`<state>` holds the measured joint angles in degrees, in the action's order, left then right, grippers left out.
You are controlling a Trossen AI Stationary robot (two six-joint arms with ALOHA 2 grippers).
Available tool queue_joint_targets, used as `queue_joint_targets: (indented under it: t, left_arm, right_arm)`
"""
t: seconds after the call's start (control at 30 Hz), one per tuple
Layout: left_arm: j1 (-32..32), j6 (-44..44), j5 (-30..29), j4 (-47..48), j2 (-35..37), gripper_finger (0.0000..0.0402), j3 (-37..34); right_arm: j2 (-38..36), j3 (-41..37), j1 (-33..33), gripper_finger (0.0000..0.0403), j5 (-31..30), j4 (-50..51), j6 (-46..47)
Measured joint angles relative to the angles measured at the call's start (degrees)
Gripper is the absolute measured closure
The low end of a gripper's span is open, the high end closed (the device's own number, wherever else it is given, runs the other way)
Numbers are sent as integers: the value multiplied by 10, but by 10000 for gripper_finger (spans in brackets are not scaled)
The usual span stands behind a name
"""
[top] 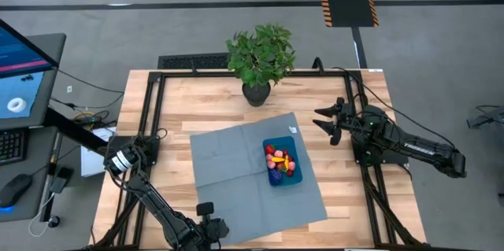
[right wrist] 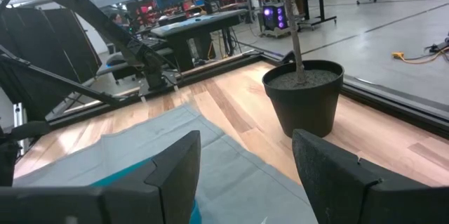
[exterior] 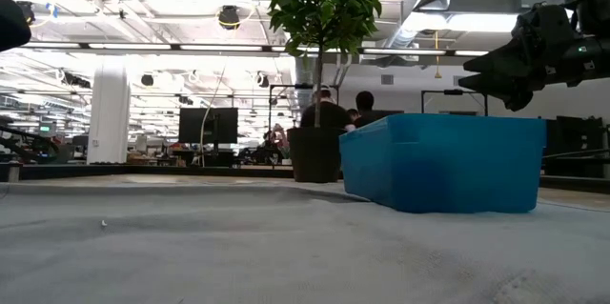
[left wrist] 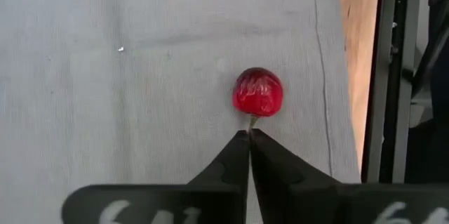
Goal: Pick and placing Produce into tupperware
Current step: Put the red cherry into the bin
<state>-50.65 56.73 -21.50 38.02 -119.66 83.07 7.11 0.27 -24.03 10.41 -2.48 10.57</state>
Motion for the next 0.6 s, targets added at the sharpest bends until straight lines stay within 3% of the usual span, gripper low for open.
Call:
queue_joint_targets:
  t: [0.4, 0.6]
  left_arm:
    - [0, -17, 3, -5, 0, 401, 1]
    - [-3, -53, -27, 13, 0, 401, 33]
  right_arm:
    - [0, 0, 0, 154, 0, 0, 0]
    - [0, 0, 0, 154, 0, 0, 0]
